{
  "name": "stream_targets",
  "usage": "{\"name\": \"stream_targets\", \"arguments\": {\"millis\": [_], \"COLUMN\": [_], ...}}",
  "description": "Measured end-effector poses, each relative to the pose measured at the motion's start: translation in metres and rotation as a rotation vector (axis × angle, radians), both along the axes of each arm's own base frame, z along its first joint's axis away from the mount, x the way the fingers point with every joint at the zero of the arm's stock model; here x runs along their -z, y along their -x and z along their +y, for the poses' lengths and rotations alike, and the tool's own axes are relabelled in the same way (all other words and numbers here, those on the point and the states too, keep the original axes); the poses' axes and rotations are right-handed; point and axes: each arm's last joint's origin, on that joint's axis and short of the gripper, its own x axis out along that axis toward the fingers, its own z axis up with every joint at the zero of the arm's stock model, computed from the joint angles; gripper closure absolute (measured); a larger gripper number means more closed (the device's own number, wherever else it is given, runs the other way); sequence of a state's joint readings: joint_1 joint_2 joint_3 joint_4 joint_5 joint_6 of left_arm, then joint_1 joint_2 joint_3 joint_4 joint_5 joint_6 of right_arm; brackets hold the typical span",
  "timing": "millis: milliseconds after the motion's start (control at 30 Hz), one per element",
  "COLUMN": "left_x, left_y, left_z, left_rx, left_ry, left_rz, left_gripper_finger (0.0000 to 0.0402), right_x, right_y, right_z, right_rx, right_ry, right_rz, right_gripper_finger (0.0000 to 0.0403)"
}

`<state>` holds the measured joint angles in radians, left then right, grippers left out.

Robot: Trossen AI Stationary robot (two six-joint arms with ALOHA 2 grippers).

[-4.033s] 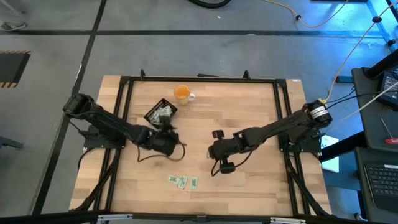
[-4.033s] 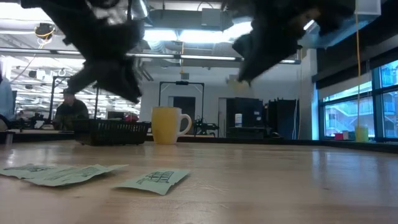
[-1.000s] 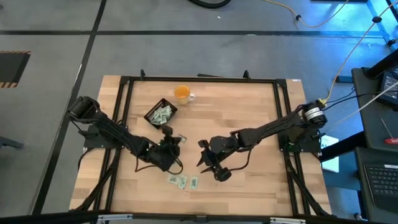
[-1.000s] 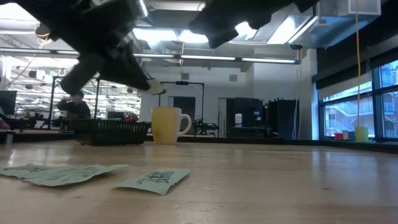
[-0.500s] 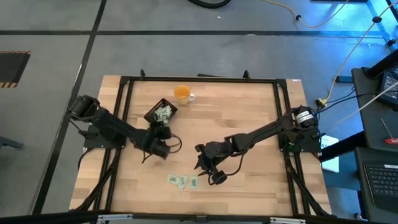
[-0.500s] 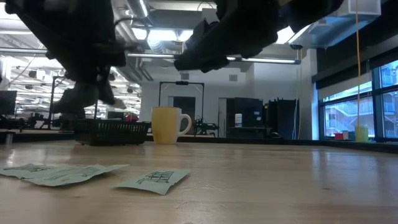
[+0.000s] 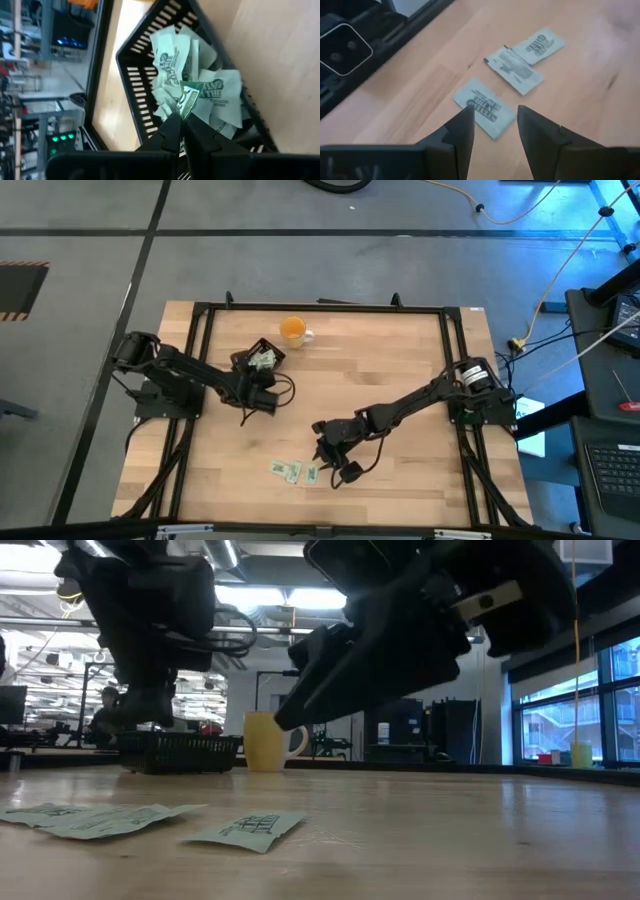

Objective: Pick and place Stevia / Truvia into bins
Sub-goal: Put the green stevia packet into the black bin

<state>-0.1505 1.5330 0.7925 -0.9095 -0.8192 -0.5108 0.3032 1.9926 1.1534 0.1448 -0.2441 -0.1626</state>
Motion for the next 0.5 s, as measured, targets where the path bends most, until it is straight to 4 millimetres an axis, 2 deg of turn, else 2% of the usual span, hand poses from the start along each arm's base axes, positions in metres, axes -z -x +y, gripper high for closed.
{"name": "stream_targets", "arguments": {"millis": [333, 500], "left_x": [0.002, 0.002], "left_y": [-0.001, -0.002], "left_z": [0.019, 0.019], "left_rx": [-0.084, -0.081], "left_ry": [0.085, 0.083], "left_rz": [0.011, 0.008], "left_gripper_finger": [0.0388, 0.0362], "right_x": [0.004, 0.011], "right_y": [0.000, 0.000], "right_z": [0.005, 0.006], "right_rx": [0.005, 0.002], "right_ry": [0.016, 0.021], "right_rz": [-0.015, 0.006], "right_gripper_finger": [0.0250, 0.0250]}}
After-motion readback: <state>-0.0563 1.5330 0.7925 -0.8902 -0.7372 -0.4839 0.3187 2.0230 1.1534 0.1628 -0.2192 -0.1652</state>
